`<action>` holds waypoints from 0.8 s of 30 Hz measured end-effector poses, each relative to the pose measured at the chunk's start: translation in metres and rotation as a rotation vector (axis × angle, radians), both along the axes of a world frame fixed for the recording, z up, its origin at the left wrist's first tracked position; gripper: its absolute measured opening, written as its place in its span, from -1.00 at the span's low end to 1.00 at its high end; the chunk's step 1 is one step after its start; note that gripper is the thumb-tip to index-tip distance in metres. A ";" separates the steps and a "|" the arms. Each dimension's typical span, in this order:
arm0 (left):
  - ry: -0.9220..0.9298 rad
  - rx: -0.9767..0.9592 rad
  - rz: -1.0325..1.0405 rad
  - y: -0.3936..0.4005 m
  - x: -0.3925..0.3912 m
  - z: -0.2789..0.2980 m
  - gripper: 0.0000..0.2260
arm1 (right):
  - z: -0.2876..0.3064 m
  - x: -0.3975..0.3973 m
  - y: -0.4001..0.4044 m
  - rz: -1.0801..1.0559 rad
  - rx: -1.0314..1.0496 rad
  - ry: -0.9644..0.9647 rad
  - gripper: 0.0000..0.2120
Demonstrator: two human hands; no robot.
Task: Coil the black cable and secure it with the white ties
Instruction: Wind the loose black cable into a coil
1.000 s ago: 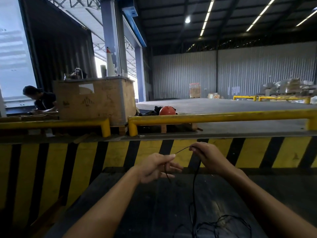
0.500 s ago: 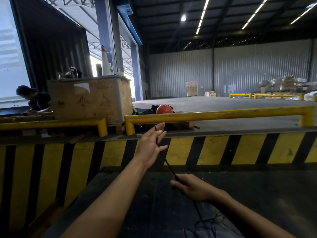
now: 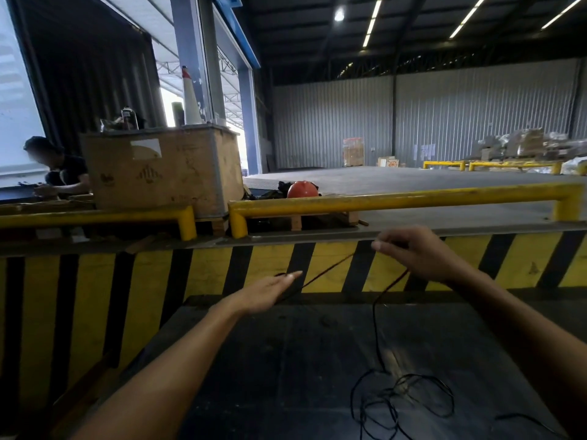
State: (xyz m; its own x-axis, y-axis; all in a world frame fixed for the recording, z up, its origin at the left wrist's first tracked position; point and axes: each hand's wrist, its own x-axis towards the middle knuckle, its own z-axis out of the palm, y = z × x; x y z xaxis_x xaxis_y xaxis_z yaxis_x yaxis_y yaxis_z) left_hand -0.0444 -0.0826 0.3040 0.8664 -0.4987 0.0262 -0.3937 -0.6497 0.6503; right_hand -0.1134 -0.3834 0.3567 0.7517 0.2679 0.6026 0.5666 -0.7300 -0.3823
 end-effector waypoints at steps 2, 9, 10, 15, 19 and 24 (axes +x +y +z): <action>0.083 0.053 -0.065 -0.012 -0.012 0.003 -0.55 | 0.006 0.008 0.002 -0.040 0.129 -0.130 -0.93; 0.697 -0.438 -0.529 -0.049 -0.047 0.020 -0.64 | -0.043 0.045 0.020 -0.307 0.320 0.042 -0.82; 0.728 -0.538 -0.570 -0.052 -0.047 0.025 -0.62 | -0.059 0.045 0.026 -0.260 0.294 0.196 -0.81; 0.574 -0.869 -0.492 -0.060 -0.032 0.045 -0.62 | -0.135 0.010 0.082 0.166 -0.072 0.526 -0.77; 0.348 -0.864 -0.241 -0.044 -0.012 0.043 -0.66 | -0.128 0.001 0.067 0.239 -0.172 0.591 -0.80; -0.052 -0.125 -0.055 -0.017 -0.001 0.025 -0.61 | -0.053 0.006 0.006 0.206 -0.008 0.418 -0.86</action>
